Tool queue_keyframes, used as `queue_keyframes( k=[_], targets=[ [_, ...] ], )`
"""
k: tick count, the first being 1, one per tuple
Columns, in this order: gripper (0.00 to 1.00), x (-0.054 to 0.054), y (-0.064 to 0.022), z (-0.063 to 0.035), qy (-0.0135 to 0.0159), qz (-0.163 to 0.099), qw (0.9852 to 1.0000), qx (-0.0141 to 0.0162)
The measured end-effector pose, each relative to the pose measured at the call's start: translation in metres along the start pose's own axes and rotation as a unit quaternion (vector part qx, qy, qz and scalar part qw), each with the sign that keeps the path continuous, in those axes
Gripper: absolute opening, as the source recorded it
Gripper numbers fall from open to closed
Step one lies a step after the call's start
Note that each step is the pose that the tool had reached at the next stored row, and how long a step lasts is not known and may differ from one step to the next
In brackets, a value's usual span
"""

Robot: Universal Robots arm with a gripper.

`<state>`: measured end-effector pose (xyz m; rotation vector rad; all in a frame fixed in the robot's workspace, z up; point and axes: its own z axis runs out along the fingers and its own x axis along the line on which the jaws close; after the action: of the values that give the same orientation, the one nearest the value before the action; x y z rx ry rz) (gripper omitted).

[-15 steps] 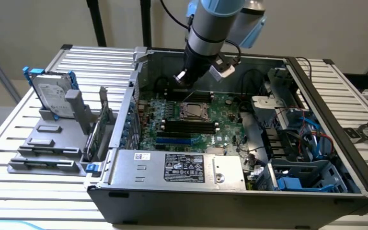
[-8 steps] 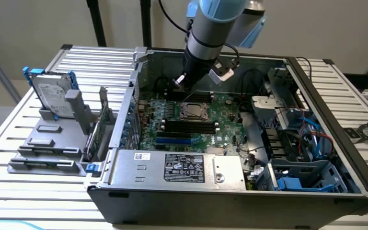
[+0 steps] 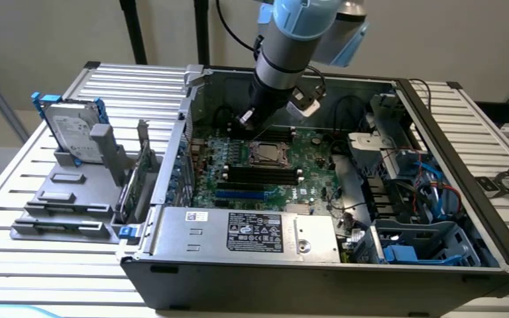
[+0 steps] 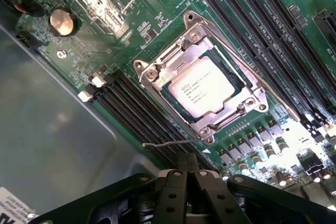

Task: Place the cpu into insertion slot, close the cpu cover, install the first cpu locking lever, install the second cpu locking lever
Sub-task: 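Install the first cpu locking lever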

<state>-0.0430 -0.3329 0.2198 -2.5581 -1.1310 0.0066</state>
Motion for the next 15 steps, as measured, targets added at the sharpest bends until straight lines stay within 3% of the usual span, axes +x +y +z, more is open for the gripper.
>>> queue_keyframes(
  k=[4,8,15],
  targets=[
    [0.11,0.0,0.0001,0.0075,-0.0005,-0.002,1.0,-0.0001],
    [0.11,0.002,-0.0003,0.0115,0.0004,-0.003,1.0,-0.0022],
    [0.11,0.002,0.0004,0.0129,-0.0067,-0.002,0.9999,-0.0092]
  ],
)
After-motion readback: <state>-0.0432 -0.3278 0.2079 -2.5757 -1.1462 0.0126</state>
